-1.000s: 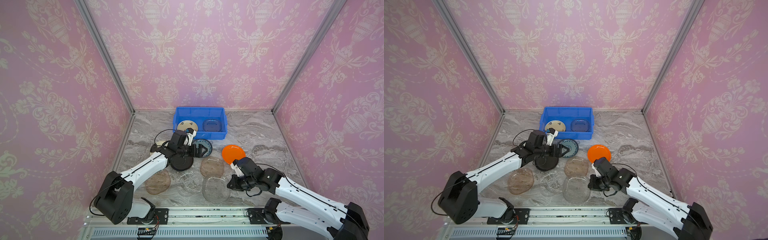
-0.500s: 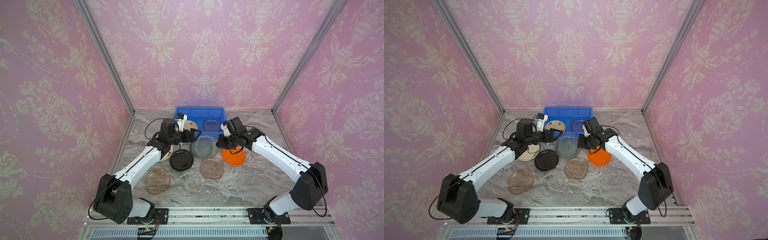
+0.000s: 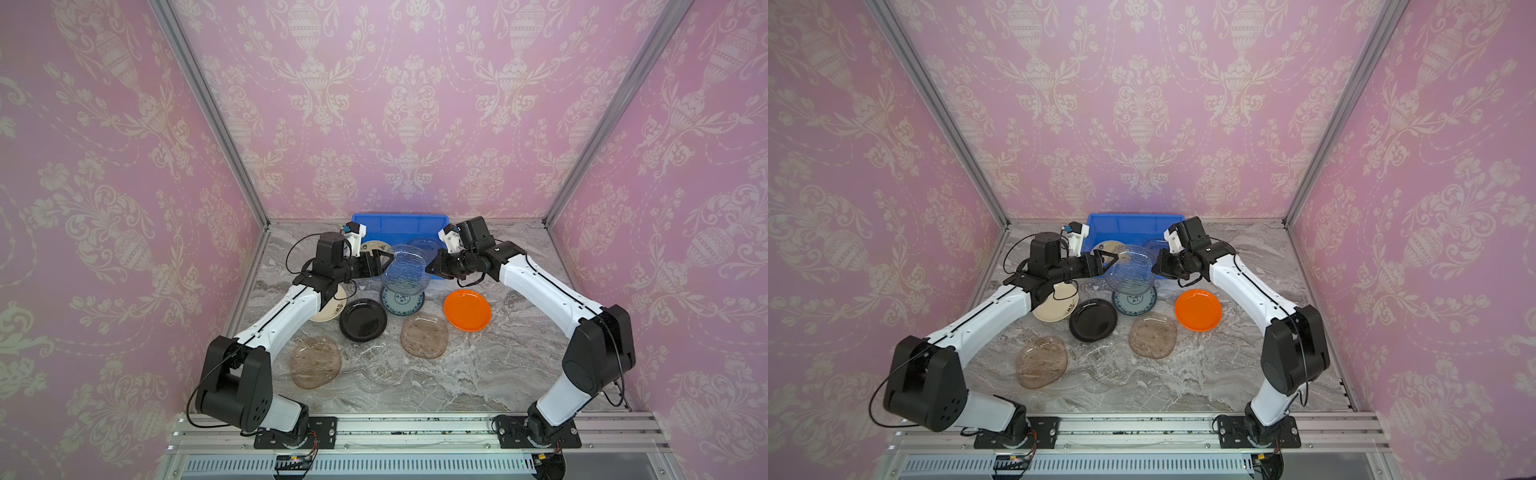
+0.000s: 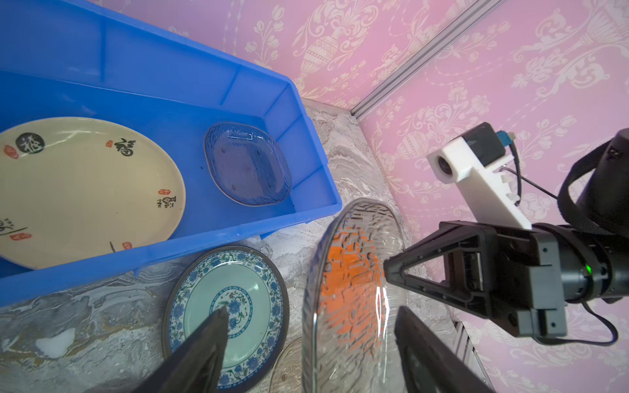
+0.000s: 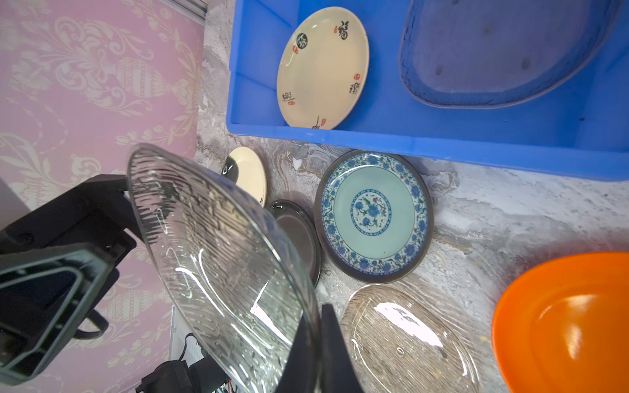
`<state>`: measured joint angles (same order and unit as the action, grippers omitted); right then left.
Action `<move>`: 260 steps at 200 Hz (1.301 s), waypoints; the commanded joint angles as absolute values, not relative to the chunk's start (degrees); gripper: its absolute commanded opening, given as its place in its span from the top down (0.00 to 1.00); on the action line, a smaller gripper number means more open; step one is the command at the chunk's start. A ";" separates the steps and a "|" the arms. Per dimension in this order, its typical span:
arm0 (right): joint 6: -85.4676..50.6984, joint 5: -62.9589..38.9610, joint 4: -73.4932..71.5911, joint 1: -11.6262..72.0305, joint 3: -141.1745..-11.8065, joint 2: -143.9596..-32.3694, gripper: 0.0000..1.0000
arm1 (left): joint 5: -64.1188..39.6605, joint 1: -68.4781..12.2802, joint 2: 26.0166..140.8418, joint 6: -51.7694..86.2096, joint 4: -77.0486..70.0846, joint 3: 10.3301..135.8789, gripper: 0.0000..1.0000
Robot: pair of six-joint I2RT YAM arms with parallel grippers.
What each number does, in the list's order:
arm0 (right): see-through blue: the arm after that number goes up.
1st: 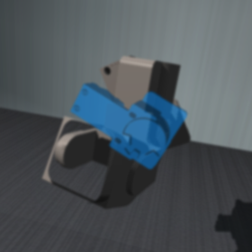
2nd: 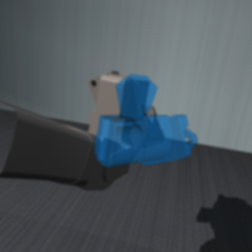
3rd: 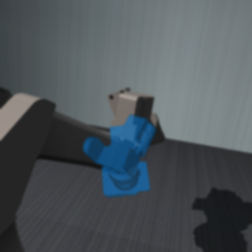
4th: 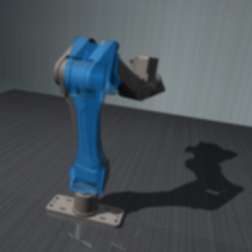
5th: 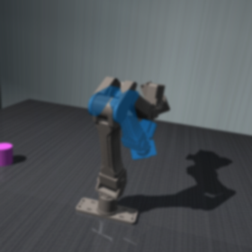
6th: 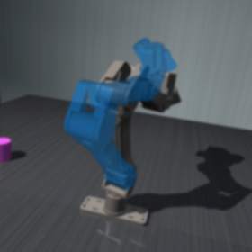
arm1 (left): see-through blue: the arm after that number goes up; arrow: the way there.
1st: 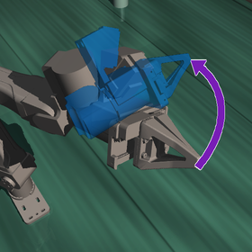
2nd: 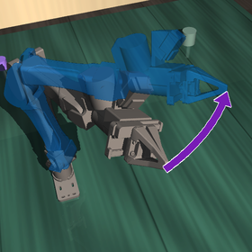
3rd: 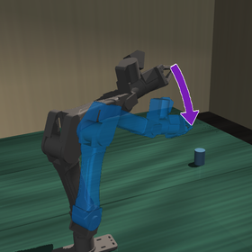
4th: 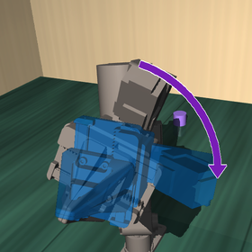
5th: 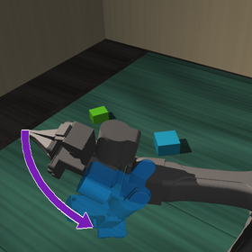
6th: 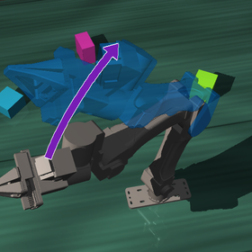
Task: Place the plates into the plastic bin on the countertop
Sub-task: Place the plate in the plastic bin.
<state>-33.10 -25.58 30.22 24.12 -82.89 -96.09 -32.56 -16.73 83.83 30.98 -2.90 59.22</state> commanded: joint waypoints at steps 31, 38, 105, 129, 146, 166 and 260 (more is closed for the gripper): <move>-31.83 -30.42 29.23 23.96 -87.41 -98.74 1.00 | -36.86 -16.02 88.12 33.59 -7.27 62.19 0.48; -31.83 -30.35 29.35 23.95 -87.70 -99.00 1.00 | -37.15 -16.03 88.56 33.80 -7.48 62.46 0.54; -32.21 -28.89 29.49 23.86 -89.14 -101.12 1.00 | -37.36 -16.00 90.20 34.35 -7.61 63.41 0.75; -32.54 -28.61 29.11 23.60 -89.88 -101.90 1.00 | -37.30 -16.04 91.35 34.79 -7.82 64.41 0.81; -32.84 -28.58 28.72 22.98 -90.39 -102.35 0.95 | -37.20 -16.02 92.09 34.95 -7.81 65.30 0.83; -33.45 -28.10 27.88 22.03 -90.48 -102.39 0.87 | -37.18 -15.97 93.50 35.21 -7.79 66.66 0.86; -36.75 -23.71 25.45 14.52 -90.22 -100.27 0.57 | -33.54 -16.33 107.43 39.27 -8.74 82.07 1.00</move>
<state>-35.33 -26.85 27.18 16.34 -90.78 -102.17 -35.59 -16.25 103.63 37.21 -7.29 76.09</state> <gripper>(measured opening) 0.425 0.114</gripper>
